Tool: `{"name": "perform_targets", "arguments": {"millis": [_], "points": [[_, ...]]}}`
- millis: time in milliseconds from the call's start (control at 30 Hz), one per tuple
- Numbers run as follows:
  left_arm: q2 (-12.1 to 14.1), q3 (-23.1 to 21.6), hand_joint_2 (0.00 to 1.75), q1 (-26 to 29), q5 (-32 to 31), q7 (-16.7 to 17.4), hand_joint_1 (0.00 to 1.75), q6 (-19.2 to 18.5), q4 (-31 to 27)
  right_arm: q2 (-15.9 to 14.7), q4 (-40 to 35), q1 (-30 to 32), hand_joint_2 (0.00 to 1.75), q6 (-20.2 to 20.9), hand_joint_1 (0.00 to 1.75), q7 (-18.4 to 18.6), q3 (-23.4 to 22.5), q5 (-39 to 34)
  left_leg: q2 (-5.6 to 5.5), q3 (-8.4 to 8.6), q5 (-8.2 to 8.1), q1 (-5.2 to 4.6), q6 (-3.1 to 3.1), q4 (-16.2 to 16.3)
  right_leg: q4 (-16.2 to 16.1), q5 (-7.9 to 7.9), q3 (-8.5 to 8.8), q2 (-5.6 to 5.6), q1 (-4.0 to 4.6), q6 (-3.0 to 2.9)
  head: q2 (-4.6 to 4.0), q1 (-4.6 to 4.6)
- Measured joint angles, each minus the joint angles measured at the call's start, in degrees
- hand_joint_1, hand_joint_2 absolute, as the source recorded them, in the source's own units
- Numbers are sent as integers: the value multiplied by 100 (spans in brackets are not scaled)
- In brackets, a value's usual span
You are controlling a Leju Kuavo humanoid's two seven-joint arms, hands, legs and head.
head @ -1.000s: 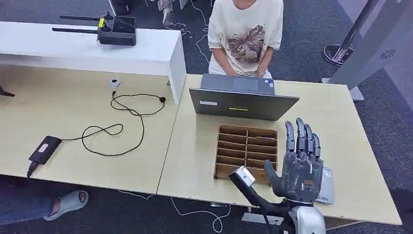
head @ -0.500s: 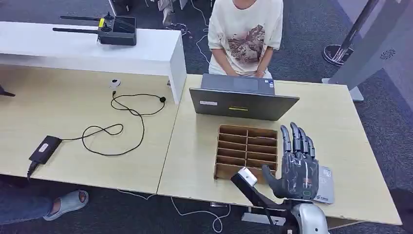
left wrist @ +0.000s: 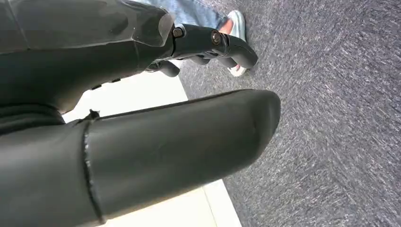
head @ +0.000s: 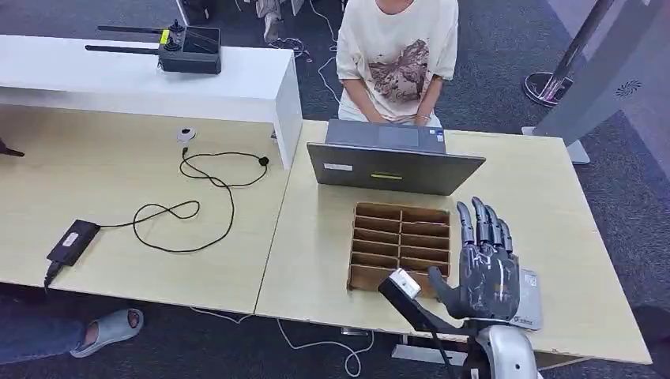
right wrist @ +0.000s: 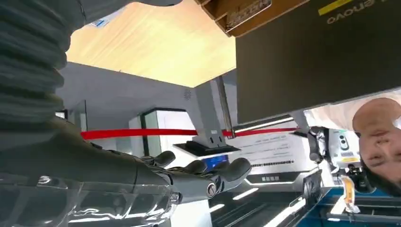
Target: Pass the card to the sensor for recognition and then transmit it.
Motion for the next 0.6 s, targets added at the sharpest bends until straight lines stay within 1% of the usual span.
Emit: {"name": "perform_targets", "arguments": {"millis": [233,367,600], "points": [[0,-22,0,-9,0,39,0,-83,0,-9,94,-304,175,184,0,-68,4,57,3,1,0,0,0,0,1,1,0,3,0,-1,0,0],[-2,-22,0,-10,2,52,0,-83,0,-9,346,-659,175,308,0,-142,22,-13,3,2,2,0,-2,0,2,3,0,3,0,-3,2,0],[-4,-22,0,-12,4,41,0,-65,0,-9,862,-1106,175,317,0,-304,98,-210,3,2,3,0,-2,0,2,3,1,3,0,-4,2,0]]}}
